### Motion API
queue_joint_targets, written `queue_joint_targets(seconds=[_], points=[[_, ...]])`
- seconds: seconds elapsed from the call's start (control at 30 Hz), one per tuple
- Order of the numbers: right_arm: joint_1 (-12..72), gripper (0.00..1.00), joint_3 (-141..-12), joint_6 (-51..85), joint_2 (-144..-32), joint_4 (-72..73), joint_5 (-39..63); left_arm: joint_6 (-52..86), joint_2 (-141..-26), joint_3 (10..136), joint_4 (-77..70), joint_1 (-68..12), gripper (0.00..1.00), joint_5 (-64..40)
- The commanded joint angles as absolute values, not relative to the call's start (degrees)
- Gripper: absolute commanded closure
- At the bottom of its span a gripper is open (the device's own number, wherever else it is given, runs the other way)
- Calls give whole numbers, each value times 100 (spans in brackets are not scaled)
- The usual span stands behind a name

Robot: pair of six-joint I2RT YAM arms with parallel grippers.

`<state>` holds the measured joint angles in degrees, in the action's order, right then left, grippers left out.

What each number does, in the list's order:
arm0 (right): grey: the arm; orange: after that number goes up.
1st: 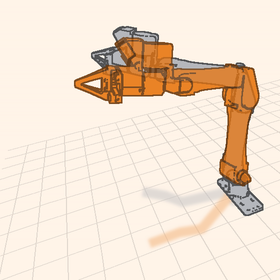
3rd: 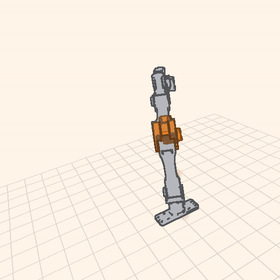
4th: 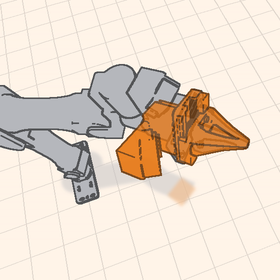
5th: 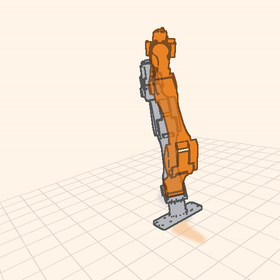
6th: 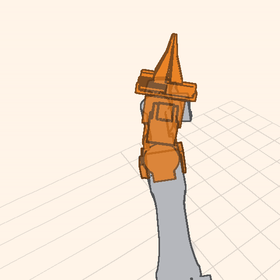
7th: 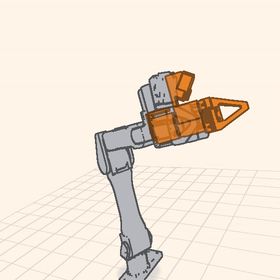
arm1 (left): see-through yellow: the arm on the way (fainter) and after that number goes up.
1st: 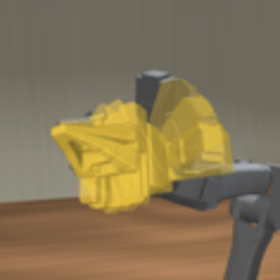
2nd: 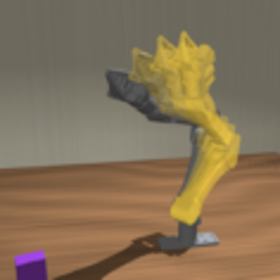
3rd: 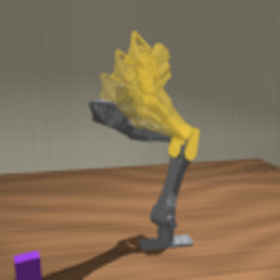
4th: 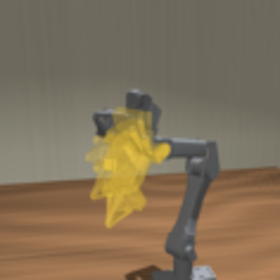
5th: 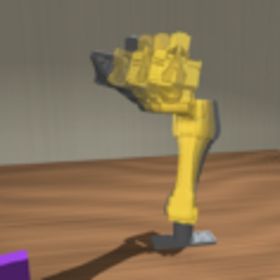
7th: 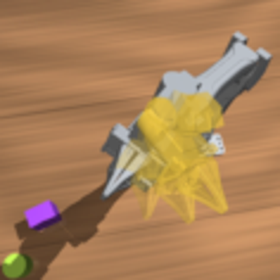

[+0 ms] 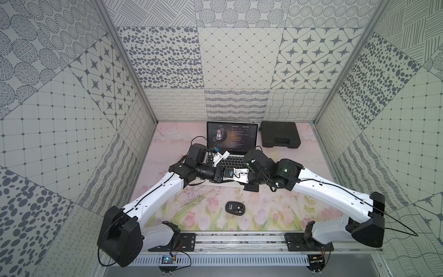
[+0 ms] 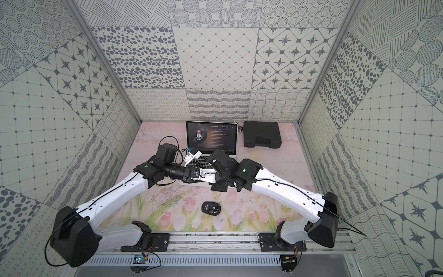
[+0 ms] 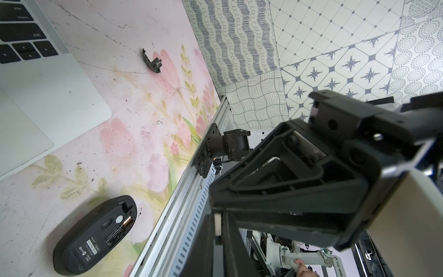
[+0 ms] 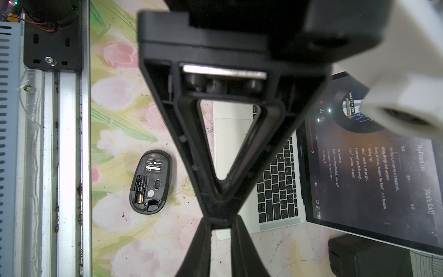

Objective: Remove the wireless mouse receiver from the laptop
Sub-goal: Take out the USB plug from the USB port.

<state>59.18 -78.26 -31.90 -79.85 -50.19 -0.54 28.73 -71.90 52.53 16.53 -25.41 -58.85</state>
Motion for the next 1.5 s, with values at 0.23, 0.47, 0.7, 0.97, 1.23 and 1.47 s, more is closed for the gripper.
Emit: queue_joint_targets(seconds=[0.23, 0.47, 0.7, 0.97, 1.23, 1.47], points=[[5946, 82, -7831, -3164, -7994, -4899, -124, 2781, -7203, 5296, 1635, -2469, 92, -6205], [5942, 58, -7853, -3107, -8051, -4869, -166, 2848, -7196, 5184, 1495, -2468, 100, -6293], [5813, 3, -7498, -2569, -7274, -4308, -161, 2774, -7039, 5226, 1468, -2446, 100, -6010], [5396, 3, -6346, 977, -5766, -2800, -660, 2487, -6835, 4939, 556, -2452, 100, -5867], [3966, 17, -5647, 5624, -5566, -1722, 2806, 1329, -6114, 4179, -788, -2613, 100, -5510], [3806, 29, -4811, 8640, -5684, 30, 4123, 879, -5785, 3934, -1663, -2646, 100, -5928]])
